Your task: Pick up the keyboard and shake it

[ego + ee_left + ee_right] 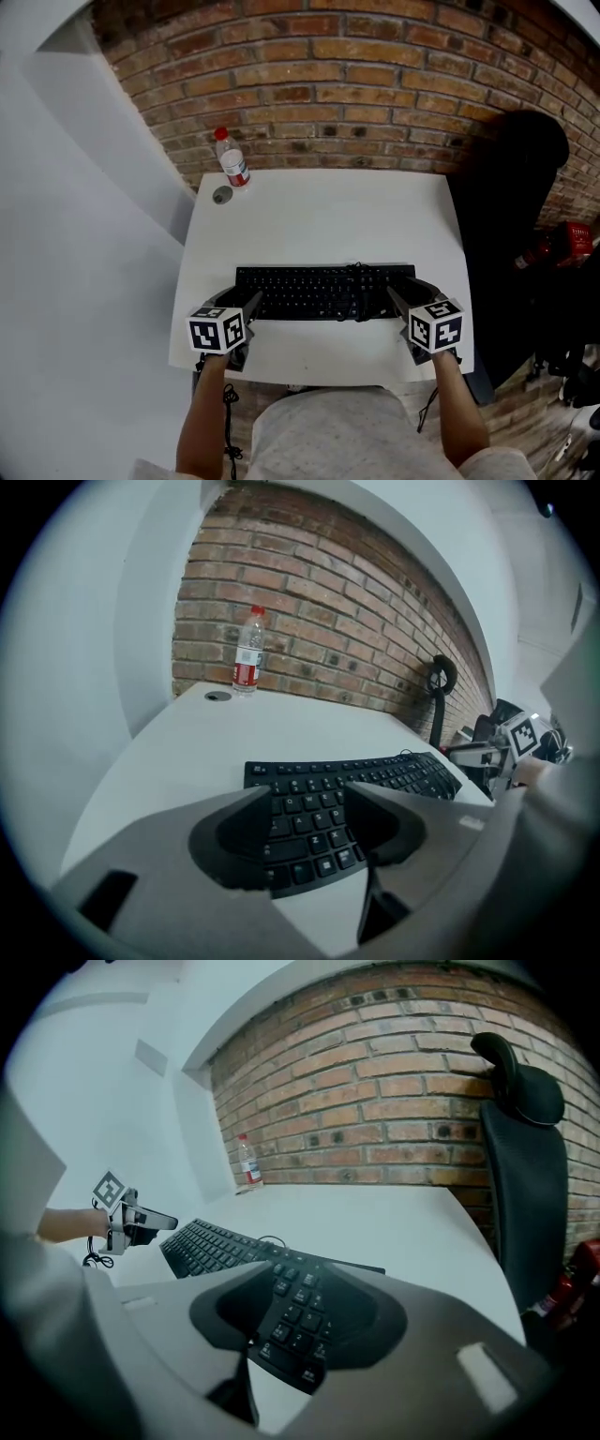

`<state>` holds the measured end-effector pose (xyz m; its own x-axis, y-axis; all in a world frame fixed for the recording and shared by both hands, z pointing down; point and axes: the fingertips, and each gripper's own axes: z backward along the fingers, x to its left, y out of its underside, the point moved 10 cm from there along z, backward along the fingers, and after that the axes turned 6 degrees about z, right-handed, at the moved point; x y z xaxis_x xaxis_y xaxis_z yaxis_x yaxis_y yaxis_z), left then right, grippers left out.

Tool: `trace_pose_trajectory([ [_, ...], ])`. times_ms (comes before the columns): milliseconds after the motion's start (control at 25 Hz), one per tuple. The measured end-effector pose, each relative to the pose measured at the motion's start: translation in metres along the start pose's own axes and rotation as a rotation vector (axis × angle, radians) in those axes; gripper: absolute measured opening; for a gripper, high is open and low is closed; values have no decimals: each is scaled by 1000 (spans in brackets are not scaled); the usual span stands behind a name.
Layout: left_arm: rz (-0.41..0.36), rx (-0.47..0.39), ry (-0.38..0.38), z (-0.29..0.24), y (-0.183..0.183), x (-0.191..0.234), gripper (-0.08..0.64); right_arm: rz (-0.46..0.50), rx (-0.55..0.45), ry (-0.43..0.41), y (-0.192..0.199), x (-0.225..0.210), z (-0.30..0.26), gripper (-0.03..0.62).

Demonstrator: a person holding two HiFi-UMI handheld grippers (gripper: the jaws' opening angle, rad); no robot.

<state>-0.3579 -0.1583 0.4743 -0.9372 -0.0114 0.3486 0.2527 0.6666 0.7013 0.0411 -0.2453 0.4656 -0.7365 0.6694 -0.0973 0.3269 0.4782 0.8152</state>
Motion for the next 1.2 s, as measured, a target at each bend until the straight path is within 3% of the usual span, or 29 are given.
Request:
trace_pose_trajectory([
  [360, 61, 46, 9, -14, -10, 33, 370, -117, 33, 64, 11, -22, 2, 279],
  [720, 72, 140, 56, -39, -12, 35, 413, -229, 101, 37, 19, -47, -16, 361],
  [1000, 83, 202, 44, -44, -16, 33, 434, -307, 142, -35, 19, -53, -29, 373],
  [1200, 63, 256, 32, -48, -21, 28, 437, -294, 212, -47, 15, -51, -37, 371],
])
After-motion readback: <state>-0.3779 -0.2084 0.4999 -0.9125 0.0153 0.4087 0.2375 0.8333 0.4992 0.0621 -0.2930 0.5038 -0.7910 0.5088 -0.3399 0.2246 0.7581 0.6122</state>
